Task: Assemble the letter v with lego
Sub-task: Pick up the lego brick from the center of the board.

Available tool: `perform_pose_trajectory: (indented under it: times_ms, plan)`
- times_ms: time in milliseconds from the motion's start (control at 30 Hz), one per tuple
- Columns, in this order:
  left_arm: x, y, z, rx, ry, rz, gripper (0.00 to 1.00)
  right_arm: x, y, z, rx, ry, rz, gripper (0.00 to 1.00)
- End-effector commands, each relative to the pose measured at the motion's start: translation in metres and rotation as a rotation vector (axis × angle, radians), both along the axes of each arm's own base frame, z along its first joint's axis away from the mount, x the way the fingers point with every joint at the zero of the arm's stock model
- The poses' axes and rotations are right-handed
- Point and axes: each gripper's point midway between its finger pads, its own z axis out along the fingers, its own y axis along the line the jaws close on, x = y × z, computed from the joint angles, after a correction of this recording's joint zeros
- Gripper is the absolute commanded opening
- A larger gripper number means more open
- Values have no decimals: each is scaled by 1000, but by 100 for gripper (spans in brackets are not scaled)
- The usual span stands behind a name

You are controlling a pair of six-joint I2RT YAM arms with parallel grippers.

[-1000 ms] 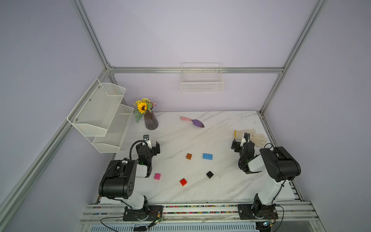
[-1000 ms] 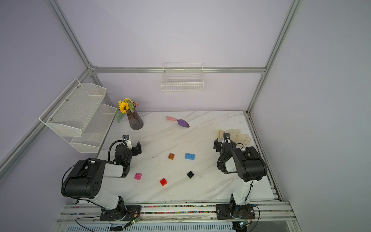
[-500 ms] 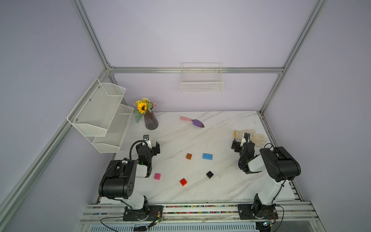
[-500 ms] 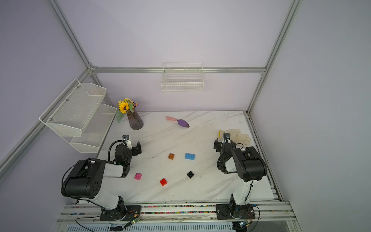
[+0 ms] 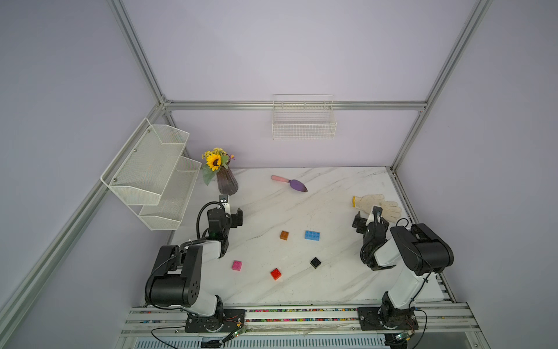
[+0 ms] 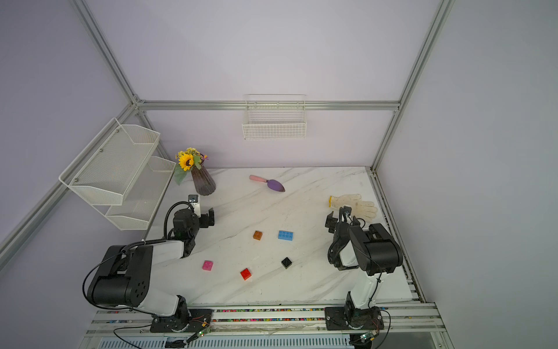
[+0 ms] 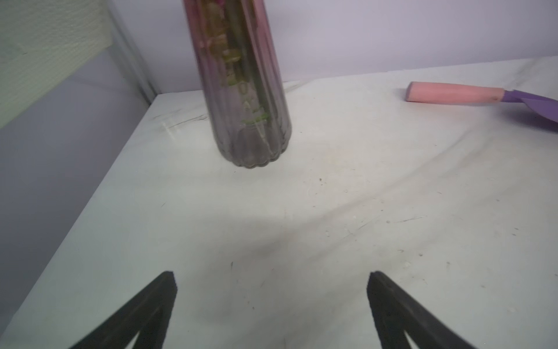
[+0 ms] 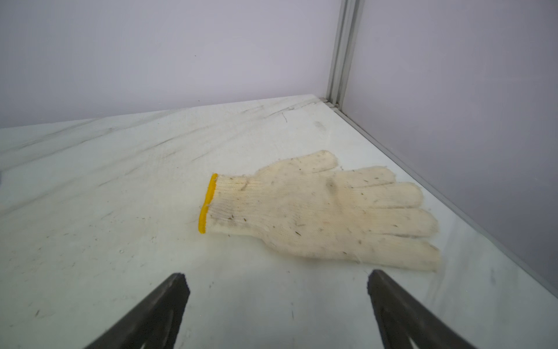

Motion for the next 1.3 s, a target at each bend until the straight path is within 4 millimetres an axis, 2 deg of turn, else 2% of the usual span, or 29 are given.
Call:
perform_pose_trajectory:
  times_ms: [0,133,200,267,300,367,400,567,667,867,1067,1267]
  plan:
    - [8,-51,26,9,100,-252,100,-12,9,68,-31,-224,-11,97]
    - [13,-109,56,-69,153,-439,100,-24,37,114,-47,-301,32,97]
    - [11,-141,66,-72,189,-522,100,-21,51,125,-35,-241,54,97]
    - [1,-183,66,-30,227,-648,100,-15,68,126,95,-101,128,97]
    - [-4,-200,64,1,244,-699,100,-15,72,130,138,-70,144,97]
    - [-16,-234,52,77,292,-801,100,-18,96,142,193,-21,275,97]
    - [-22,-247,47,95,313,-843,100,-21,101,144,231,-1,300,97]
    - [-49,-297,8,161,435,-1009,100,-42,106,157,357,87,328,97]
    - [-60,-317,-9,201,465,-1074,100,-51,110,160,411,137,340,97]
    - [-72,-342,-39,281,543,-1146,100,-56,120,167,444,176,384,97]
    - [-81,-357,-59,395,561,-1195,100,-58,123,162,461,198,398,97]
    - [-85,-366,-69,442,566,-1244,98,-60,148,145,548,313,479,97]
